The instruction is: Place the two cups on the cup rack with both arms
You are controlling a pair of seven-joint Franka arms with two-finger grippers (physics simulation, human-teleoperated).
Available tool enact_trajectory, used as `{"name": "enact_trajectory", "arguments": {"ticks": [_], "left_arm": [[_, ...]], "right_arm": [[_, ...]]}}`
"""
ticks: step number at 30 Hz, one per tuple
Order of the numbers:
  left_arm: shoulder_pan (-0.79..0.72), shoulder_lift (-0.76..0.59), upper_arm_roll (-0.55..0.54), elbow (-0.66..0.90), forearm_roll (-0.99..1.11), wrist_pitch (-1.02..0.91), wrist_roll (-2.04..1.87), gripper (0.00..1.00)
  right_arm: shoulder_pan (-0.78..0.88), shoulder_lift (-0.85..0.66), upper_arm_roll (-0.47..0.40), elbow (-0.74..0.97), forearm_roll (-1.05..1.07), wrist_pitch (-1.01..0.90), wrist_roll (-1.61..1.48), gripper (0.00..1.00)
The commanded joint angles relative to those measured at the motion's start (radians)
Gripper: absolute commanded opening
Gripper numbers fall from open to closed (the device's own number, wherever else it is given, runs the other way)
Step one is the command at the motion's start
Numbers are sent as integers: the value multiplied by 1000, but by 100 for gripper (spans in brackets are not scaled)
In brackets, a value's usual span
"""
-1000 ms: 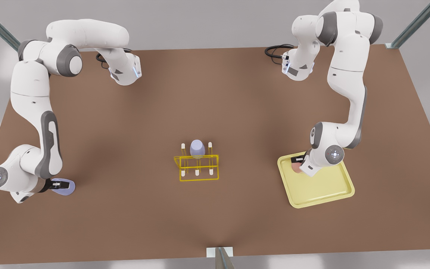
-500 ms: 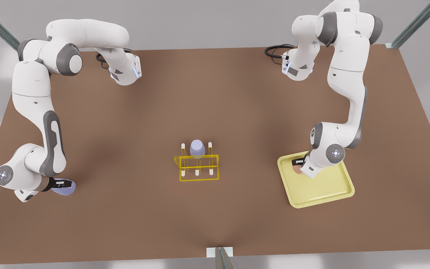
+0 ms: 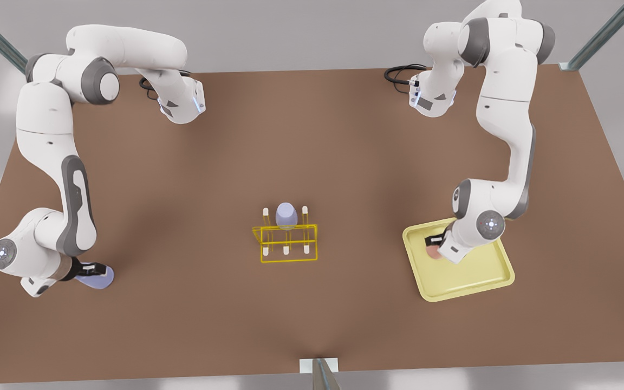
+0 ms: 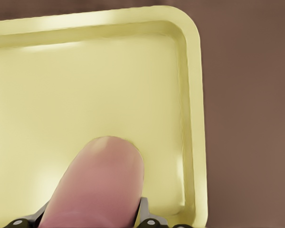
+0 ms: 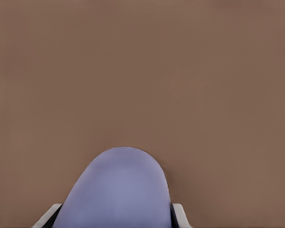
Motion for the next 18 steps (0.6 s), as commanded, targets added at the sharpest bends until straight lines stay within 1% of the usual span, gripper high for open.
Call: {"name": "enact_trajectory", "arguments": {"ticks": [1, 4, 7, 9, 13, 15, 16, 17, 18], "left_arm": [[-2, -1, 0, 57, -3, -190, -12, 84], [-8, -2, -4, 91, -3, -219, -58, 84], [-18, 1, -75, 162, -14, -274, -194, 84], [-21, 24, -98, 228, -126, -290, -277, 84], [-19, 113, -172, 424, -199, -288, -358, 84], [-19, 208, -213, 606, -219, -280, -361, 84], [-19, 237, -233, 642, -244, -276, -361, 84], [-22, 254, -282, 642, -242, -237, -366, 84], [-62, 259, -282, 643, -241, -219, -392, 84]], "right_arm": [[-1, -11, 15, 1, 7, -29, -4, 78], [-1, -27, 70, -2, 40, -49, -2, 78], [1, -30, 129, -2, 80, -59, 3, 78], [10, -43, 162, -2, 124, -77, 3, 78], [19, -63, 261, -2, 165, -85, 4, 79], [63, -68, 274, 4, 204, -85, 16, 79], [97, -69, 274, 10, 210, -85, 68, 79], [133, -69, 274, 24, 224, -85, 102, 79], [162, -68, 274, 37, 239, -85, 138, 79]]}}
